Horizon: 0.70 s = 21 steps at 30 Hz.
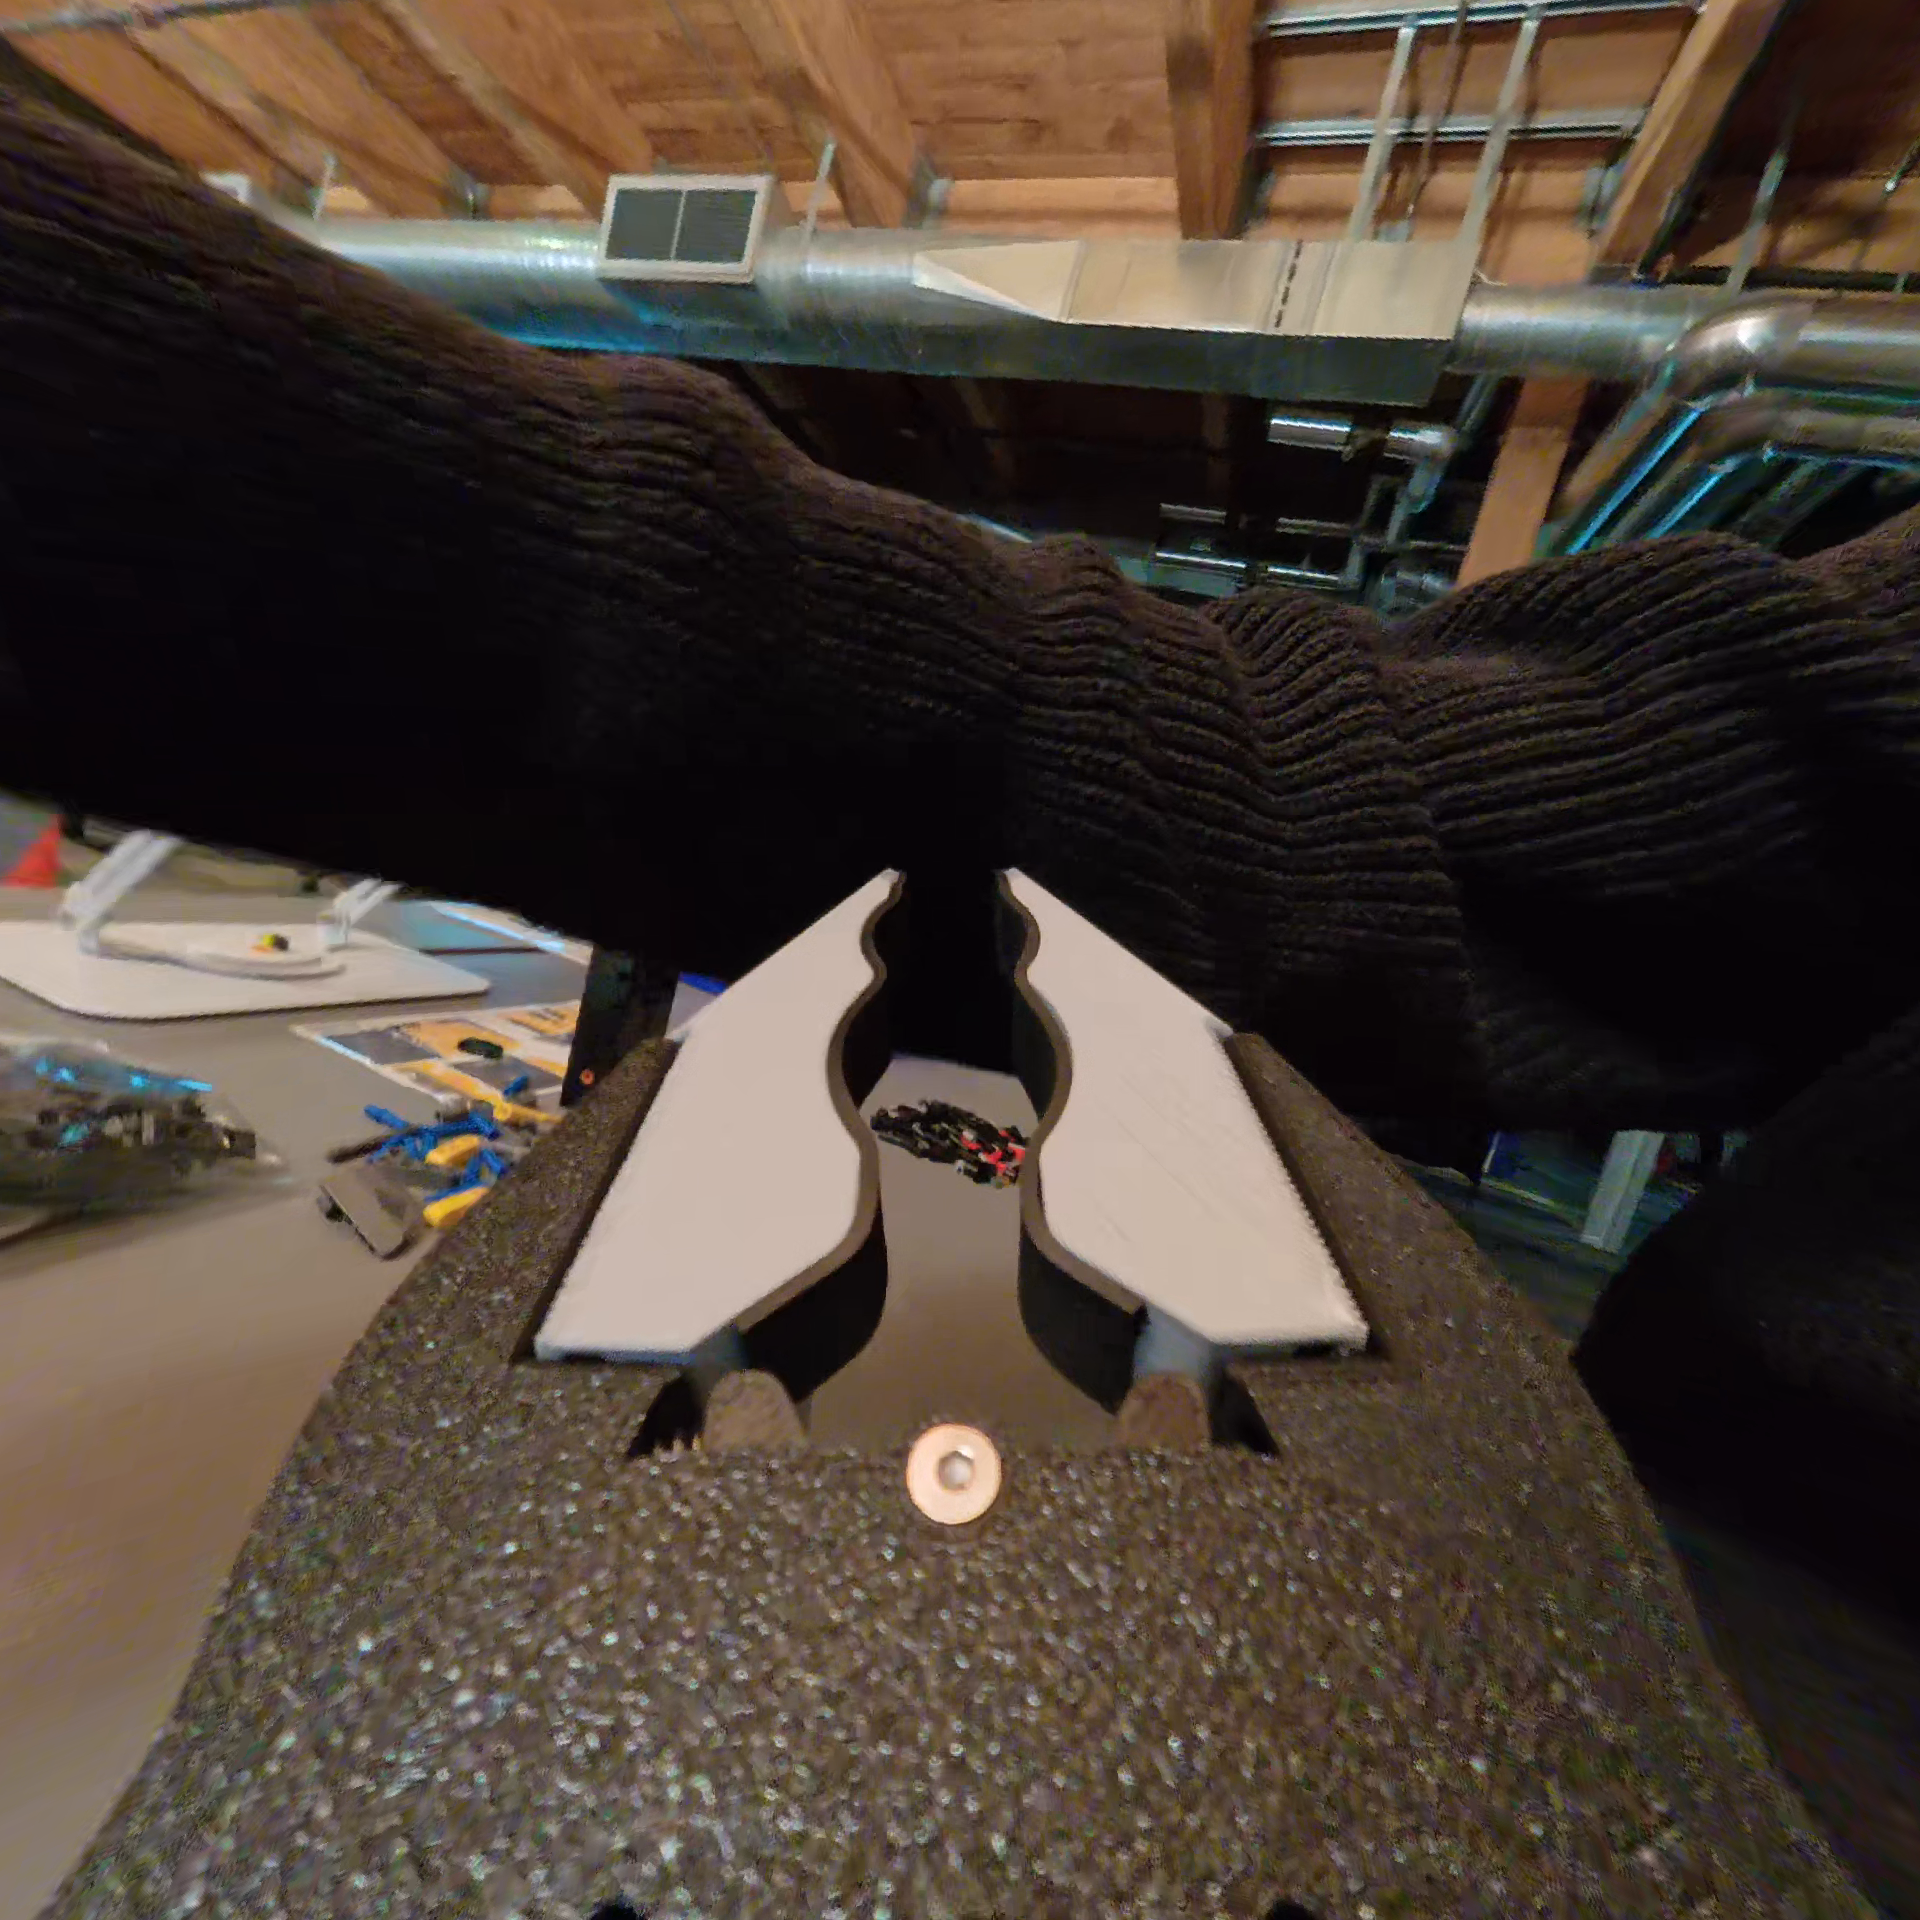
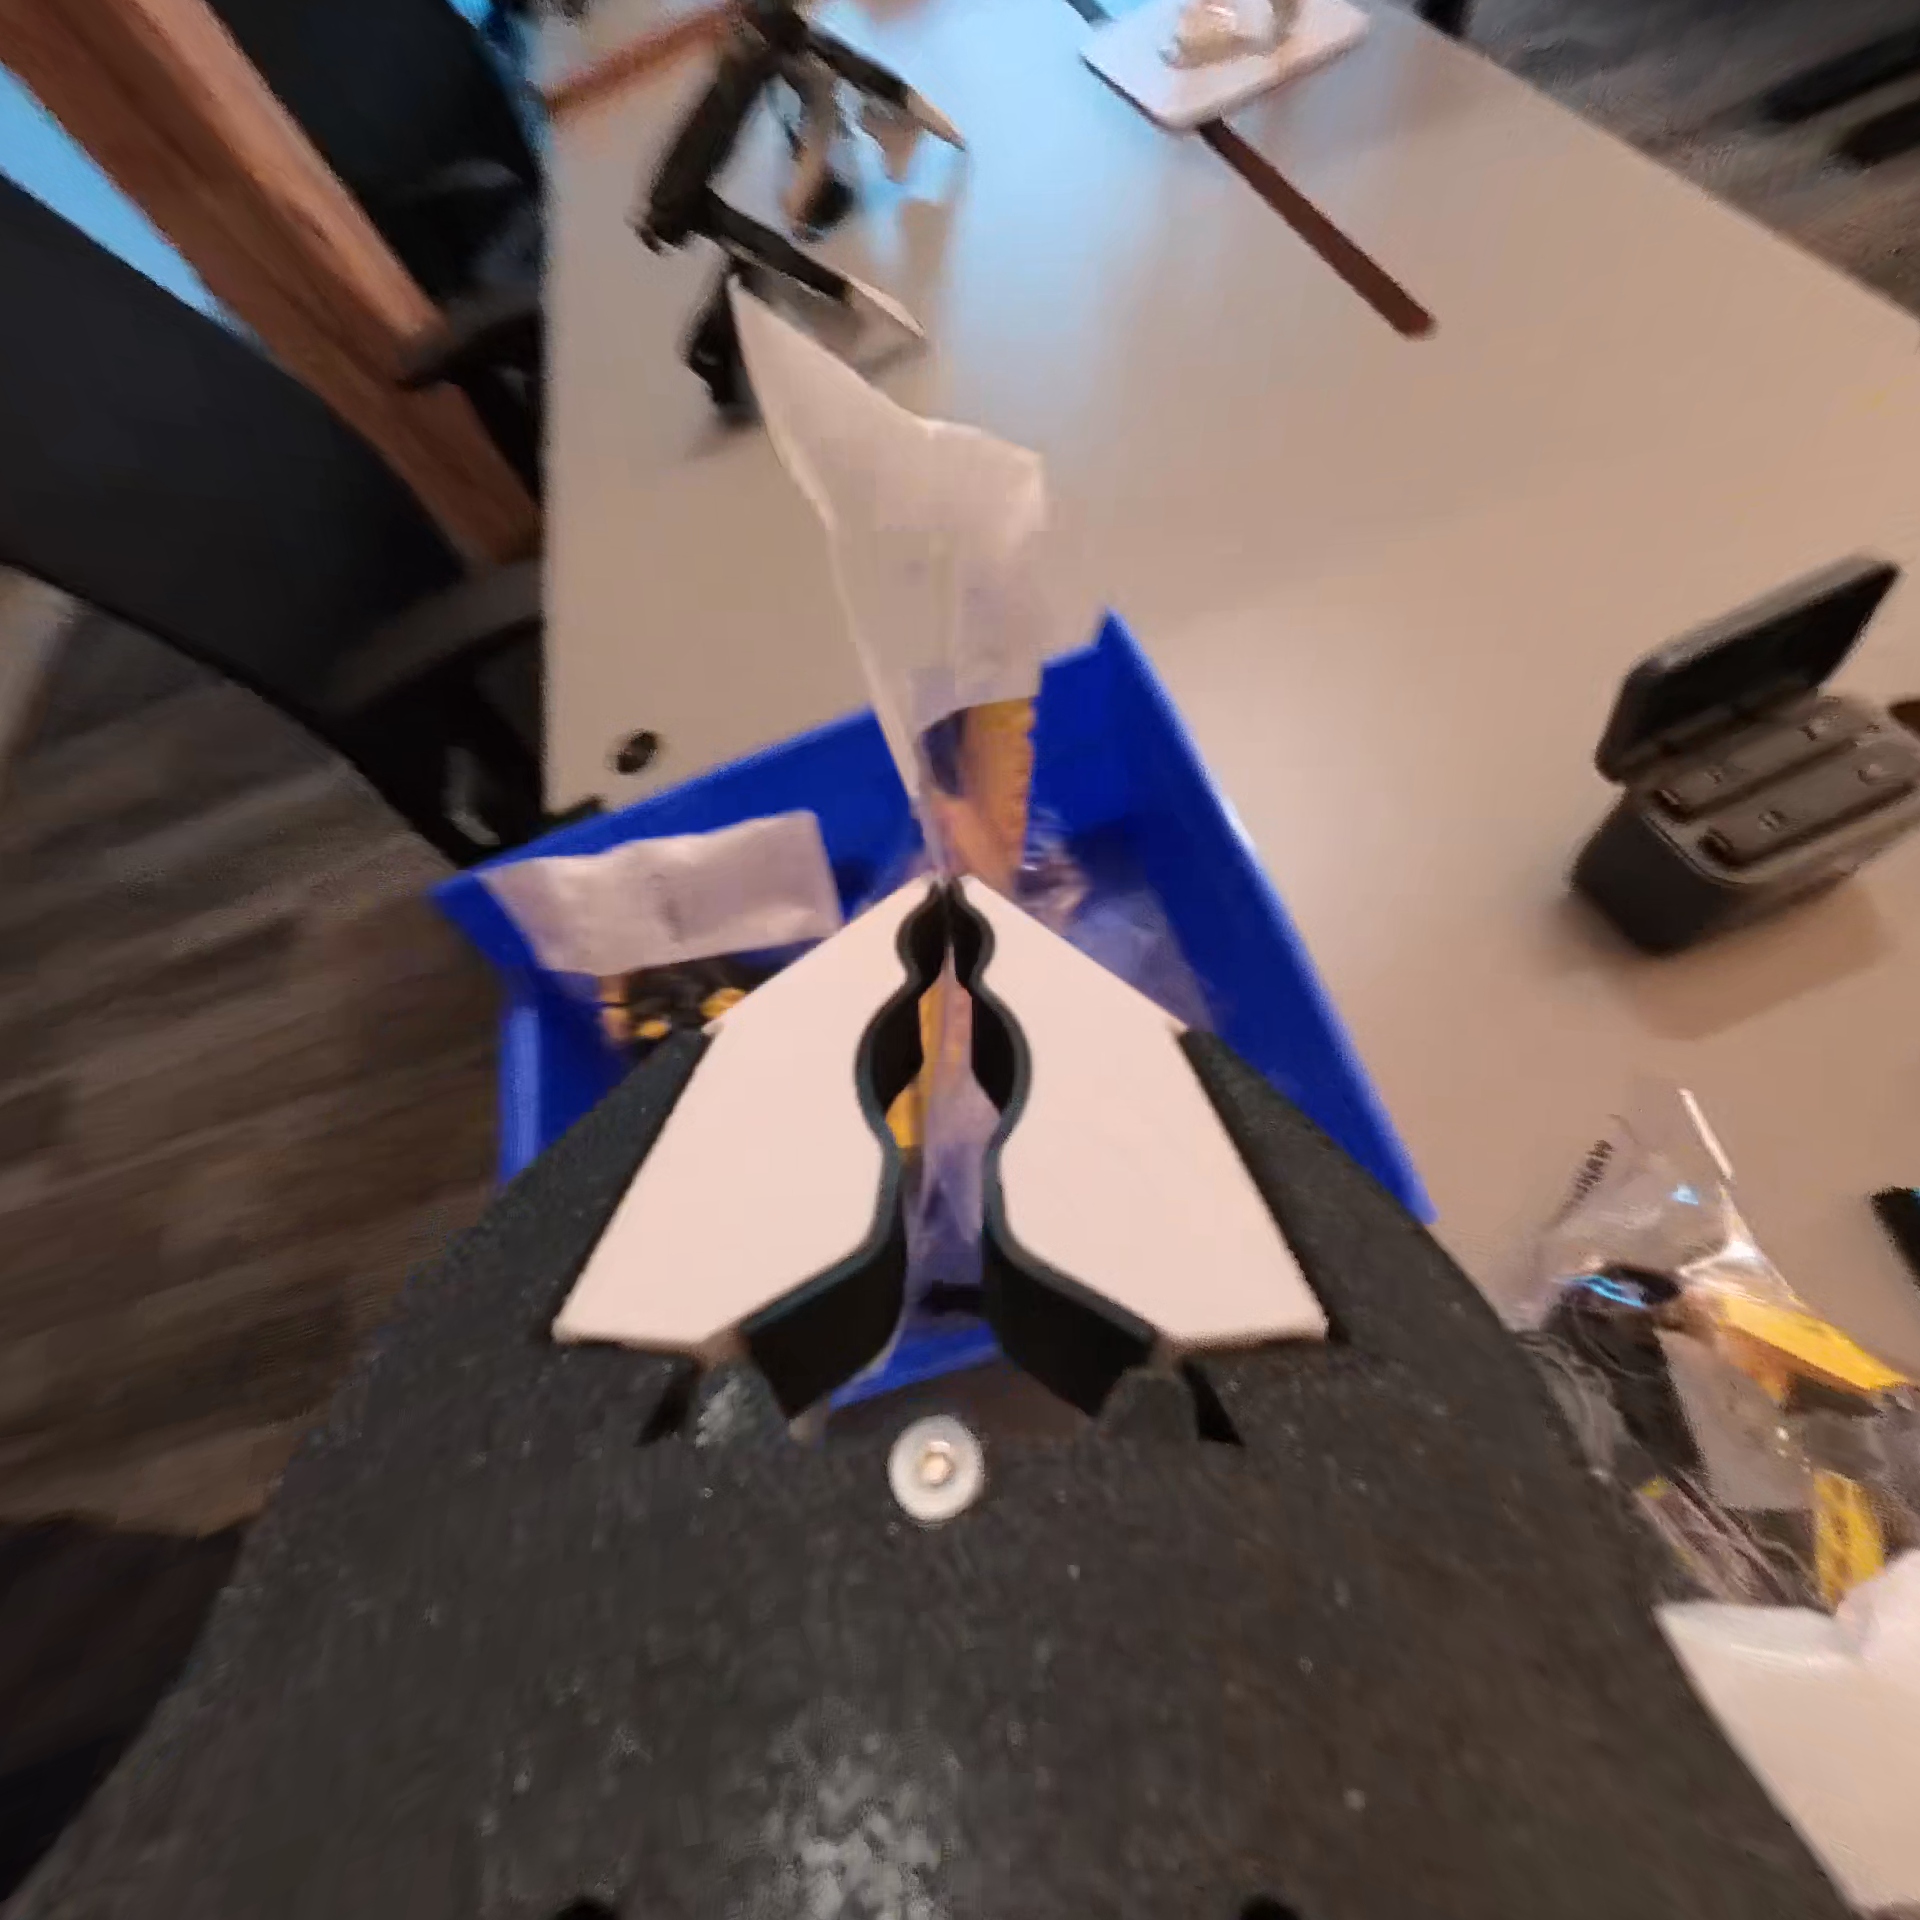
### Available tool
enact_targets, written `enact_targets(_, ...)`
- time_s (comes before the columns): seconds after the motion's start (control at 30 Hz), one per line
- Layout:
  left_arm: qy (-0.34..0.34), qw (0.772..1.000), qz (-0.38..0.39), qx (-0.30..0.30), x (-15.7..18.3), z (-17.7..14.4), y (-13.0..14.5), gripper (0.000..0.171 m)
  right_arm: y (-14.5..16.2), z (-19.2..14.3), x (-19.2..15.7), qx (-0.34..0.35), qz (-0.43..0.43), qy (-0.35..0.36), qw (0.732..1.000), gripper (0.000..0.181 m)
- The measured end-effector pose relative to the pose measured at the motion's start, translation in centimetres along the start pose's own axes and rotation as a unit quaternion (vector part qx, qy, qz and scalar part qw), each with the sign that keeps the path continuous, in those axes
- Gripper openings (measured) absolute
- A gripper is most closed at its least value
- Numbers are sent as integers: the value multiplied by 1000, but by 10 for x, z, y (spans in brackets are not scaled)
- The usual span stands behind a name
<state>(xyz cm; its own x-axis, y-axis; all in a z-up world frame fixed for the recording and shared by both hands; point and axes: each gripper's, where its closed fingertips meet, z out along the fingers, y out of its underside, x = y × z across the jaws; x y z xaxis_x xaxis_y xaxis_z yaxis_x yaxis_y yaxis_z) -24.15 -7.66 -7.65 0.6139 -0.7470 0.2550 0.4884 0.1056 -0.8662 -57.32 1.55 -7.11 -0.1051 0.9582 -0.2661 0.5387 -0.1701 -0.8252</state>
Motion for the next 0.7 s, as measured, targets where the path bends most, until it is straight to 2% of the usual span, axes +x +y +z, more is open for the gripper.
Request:
enact_targets(0.1, 8, 1000, 21, 14, 5, 2, -7, 15, -27, -58, -34, 56, -16, -36, 998, 0)
enact_targets(0.23, 1, 999, 34, 17, -3, 8, -9, 16, -50, -162, -85, 153, -75, -53, 984, 0)
enact_targets(0.33, -22, 999, 18, 35, -21, 6, -10, 18, -44, -238, -116, 203, -109, -31, 973, 0)
enact_targets(0.43, -20, 996, -48, 74, -37, 3, -15, 42, -17, -291, -135, 205, -124, 9, 971, 0)
enact_targets(0.47, 7, 993, -82, 84, -34, 2, -17, 49, -6, -305, -141, 206, -126, 21, 970, 0)
enact_targets(0.5, 67, 987, -119, 90, -22, 2, -19, 52, 4, -317, -146, 209, -127, 33, 969, 0)
enact_targets(0.57, 230, 956, -169, 71, 21, 0, -21, 54, 24, -341, -162, 228, -125, 39, 965, 0)
enact_targets(0.63, 310, 926, -213, 25, 53, 7, -14, 61, 41, -360, -183, 254, -110, 10, 961, 0)
enact_targets(0.7, 384, 891, -240, 14, 88, 8, -10, 61, 56, -376, -203, 286, -91, -32, 953, 0)
